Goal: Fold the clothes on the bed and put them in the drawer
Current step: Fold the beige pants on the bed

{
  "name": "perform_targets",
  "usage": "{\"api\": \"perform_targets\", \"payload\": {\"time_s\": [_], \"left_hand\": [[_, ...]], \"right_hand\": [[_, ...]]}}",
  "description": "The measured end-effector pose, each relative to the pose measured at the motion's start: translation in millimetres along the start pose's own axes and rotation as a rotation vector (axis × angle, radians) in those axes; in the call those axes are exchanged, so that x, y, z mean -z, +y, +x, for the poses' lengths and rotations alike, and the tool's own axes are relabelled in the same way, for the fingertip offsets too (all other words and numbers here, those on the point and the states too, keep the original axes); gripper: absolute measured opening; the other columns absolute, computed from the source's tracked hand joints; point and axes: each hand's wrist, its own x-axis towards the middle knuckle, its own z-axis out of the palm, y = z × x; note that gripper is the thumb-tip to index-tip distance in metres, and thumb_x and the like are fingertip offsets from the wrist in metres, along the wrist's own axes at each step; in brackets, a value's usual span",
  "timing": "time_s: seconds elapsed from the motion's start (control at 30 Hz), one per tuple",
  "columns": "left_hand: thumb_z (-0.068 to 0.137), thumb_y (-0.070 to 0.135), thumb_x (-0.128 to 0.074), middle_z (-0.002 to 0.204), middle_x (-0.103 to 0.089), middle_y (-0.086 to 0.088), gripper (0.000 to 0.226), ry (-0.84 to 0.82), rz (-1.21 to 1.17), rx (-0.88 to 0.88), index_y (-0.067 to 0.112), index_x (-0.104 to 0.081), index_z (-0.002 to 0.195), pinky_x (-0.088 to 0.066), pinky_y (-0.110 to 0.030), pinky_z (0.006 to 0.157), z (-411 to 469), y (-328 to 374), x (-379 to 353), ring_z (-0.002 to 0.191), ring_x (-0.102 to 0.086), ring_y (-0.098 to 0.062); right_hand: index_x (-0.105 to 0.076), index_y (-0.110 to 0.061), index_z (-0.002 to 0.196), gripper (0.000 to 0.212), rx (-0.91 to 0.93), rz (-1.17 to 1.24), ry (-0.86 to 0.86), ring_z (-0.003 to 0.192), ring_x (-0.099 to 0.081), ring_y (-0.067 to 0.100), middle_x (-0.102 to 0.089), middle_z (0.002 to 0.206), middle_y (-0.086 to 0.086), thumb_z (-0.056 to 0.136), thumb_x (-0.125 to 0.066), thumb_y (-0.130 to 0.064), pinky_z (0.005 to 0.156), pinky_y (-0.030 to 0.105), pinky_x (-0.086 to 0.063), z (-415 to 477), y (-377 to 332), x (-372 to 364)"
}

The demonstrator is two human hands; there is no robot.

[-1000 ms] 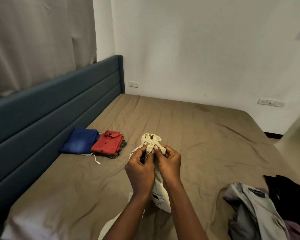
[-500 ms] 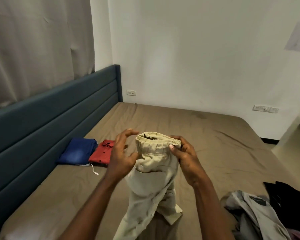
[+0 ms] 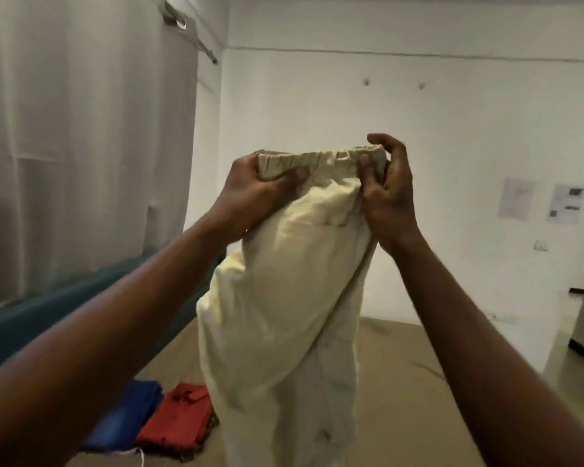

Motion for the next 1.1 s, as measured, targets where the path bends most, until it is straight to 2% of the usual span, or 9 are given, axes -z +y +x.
{"api": "perform_targets", "payload": {"time_s": [0.13, 0.27, 0.37, 0.47, 0.63, 0.8, 0.9, 1.0, 1.1], "left_hand": [[0.075, 0.056, -0.084, 0.084, -0.07, 0.015, 0.036, 0.196, 0.455, -0.258, 0.026, -0.067, 0.087, -0.048, -0.02, 0.07, 40.5, 39.6, -1.0, 0.074, -0.063, -0.004], [0.075, 0.052, -0.086, 0.092, -0.066, 0.004, 0.061, 0.164, 0.604, -0.371, 0.019, -0.055, 0.115, -0.042, -0.028, 0.068, 55.3, 70.7, -7.4, 0.082, -0.062, -0.02], [0.084, 0.038, -0.078, 0.087, -0.067, 0.004, 0.055, 0.101, 0.472, -0.31, 0.019, -0.038, 0.117, -0.053, -0.033, 0.063, 59.3, 79.8, -11.6, 0.074, -0.064, -0.015], [0.081, 0.022, -0.077, 0.087, -0.063, 0.007, 0.053, 0.067, 0.421, -0.277, 0.021, -0.035, 0.114, -0.053, -0.023, 0.066, 54.6, 83.2, -6.2, 0.072, -0.06, -0.01], [0.078, 0.049, -0.079, 0.105, -0.072, 0.0, 0.058, -0.136, 0.211, 0.033, 0.028, -0.055, 0.125, -0.06, -0.035, 0.08, 16.0, 58.7, 39.0, 0.093, -0.072, -0.014], [0.066, 0.102, -0.039, 0.08, -0.075, -0.007, 0.087, -0.11, 0.475, 0.631, 0.019, -0.065, 0.073, -0.056, -0.045, 0.083, -75.6, -56.7, 108.5, 0.069, -0.065, -0.02], [0.049, 0.109, -0.043, 0.13, -0.067, -0.02, 0.093, -0.343, 0.189, 0.948, 0.037, -0.063, 0.103, -0.048, -0.055, 0.108, -143.2, -110.7, 122.4, 0.108, -0.068, -0.035], [0.065, 0.105, -0.018, 0.113, -0.072, -0.026, 0.124, -0.471, -0.161, 1.097, 0.008, -0.069, 0.123, -0.056, -0.045, 0.088, -185.1, -113.3, 112.4, 0.103, -0.07, -0.044], [0.079, 0.095, -0.017, 0.122, -0.073, -0.018, 0.112, -0.363, -0.468, 1.111, 0.01, -0.069, 0.128, -0.05, -0.048, 0.104, -192.9, -101.8, 88.4, 0.116, -0.068, -0.036]], "right_hand": [[-0.055, -0.021, 0.131, 0.029, 0.0, -0.392, -0.049, 0.1, -0.065, 0.008, -0.067, 0.104, -0.01, 0.102, -0.05, -0.018, 0.093, 0.032, -0.047, 42.8, -8.3, -1.2], [-0.061, -0.026, 0.134, 0.041, 0.26, -0.465, 0.103, 0.126, -0.058, 0.013, -0.064, 0.133, -0.007, 0.103, -0.04, -0.042, 0.109, 0.046, -0.039, 57.3, -62.0, -11.8], [-0.065, -0.029, 0.126, 0.049, 0.211, -0.419, -0.179, 0.107, -0.065, 0.006, -0.071, 0.116, -0.009, 0.096, -0.049, -0.065, 0.099, 0.037, -0.048, 70.9, -89.2, -24.9], [-0.056, -0.018, 0.064, 0.057, 0.04, -0.293, -0.334, 0.058, -0.05, 0.008, -0.053, 0.06, -0.009, 0.09, -0.055, -0.069, 0.061, 0.034, -0.041, 79.6, -90.8, -39.8], [-0.039, -0.012, 0.05, 0.07, 0.09, -0.462, -0.24, 0.047, -0.033, 0.013, -0.036, 0.045, -0.005, 0.091, -0.054, -0.067, 0.051, 0.036, -0.03, 64.0, -77.3, -63.7], [-0.028, -0.012, 0.05, 0.073, 0.046, -0.588, -0.086, 0.046, -0.028, 0.018, -0.028, 0.04, 0.0, 0.091, -0.054, -0.066, 0.053, 0.039, -0.027, 32.8, -70.6, -81.3], [-0.027, -0.011, 0.052, 0.072, 0.049, -0.639, -0.074, 0.048, -0.026, 0.02, -0.024, 0.045, 0.001, 0.092, -0.054, -0.064, 0.054, 0.039, -0.027, 17.3, -69.5, -88.0], [-0.028, -0.01, 0.054, 0.072, 0.057, -0.745, -0.107, 0.048, -0.025, 0.02, -0.024, 0.047, 0.002, 0.092, -0.052, -0.066, 0.054, 0.039, -0.027, -0.2, -66.0, -98.1], [-0.029, -0.009, 0.054, 0.073, 0.062, -0.816, -0.141, 0.048, -0.026, 0.02, -0.024, 0.048, 0.003, 0.092, -0.052, -0.066, 0.055, 0.038, -0.027, -10.7, -64.1, -97.5]]}}
